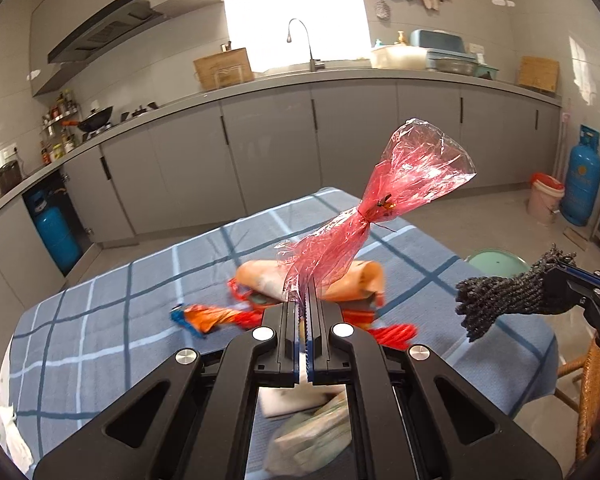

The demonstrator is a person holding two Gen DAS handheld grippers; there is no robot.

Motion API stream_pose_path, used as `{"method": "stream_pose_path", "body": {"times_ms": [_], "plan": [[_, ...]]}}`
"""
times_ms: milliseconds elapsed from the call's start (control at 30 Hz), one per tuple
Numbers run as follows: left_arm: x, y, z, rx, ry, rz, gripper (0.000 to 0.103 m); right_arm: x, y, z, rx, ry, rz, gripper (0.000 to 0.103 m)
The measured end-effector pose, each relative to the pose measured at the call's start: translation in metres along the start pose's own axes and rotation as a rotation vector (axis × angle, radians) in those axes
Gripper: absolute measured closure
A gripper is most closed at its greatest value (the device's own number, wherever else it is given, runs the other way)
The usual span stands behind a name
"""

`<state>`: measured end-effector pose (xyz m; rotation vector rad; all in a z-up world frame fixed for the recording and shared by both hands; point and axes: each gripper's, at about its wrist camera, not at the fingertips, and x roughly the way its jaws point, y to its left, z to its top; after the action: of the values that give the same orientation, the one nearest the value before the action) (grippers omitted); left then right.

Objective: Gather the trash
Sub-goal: 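Carry the pink bag and scouring pad over the green basin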

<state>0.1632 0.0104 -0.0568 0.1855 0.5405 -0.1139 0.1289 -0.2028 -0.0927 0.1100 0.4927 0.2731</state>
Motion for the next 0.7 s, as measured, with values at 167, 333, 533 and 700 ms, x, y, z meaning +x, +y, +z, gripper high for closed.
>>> {"method": "stream_pose_path", "body": {"times_ms": [167, 333, 533, 700], "plan": [[0.009, -0.031, 0.015, 0.039, -0.009, -0.051, 0.1, 0.002, -0.028, 0.002, 0.031, -0.013, -0.06, 0.094], [0.02, -0.063, 0.028, 0.076, -0.017, -0.087, 0.1, 0.002, -0.061, 0.006, 0.062, -0.026, -0.132, 0.094], [0.037, -0.103, 0.041, 0.107, -0.009, -0.141, 0.1, 0.005, -0.098, 0.007, 0.1, -0.036, -0.2, 0.094], [0.05, -0.133, 0.051, 0.129, -0.002, -0.183, 0.1, 0.007, -0.129, 0.004, 0.131, -0.037, -0.251, 0.094]]}}
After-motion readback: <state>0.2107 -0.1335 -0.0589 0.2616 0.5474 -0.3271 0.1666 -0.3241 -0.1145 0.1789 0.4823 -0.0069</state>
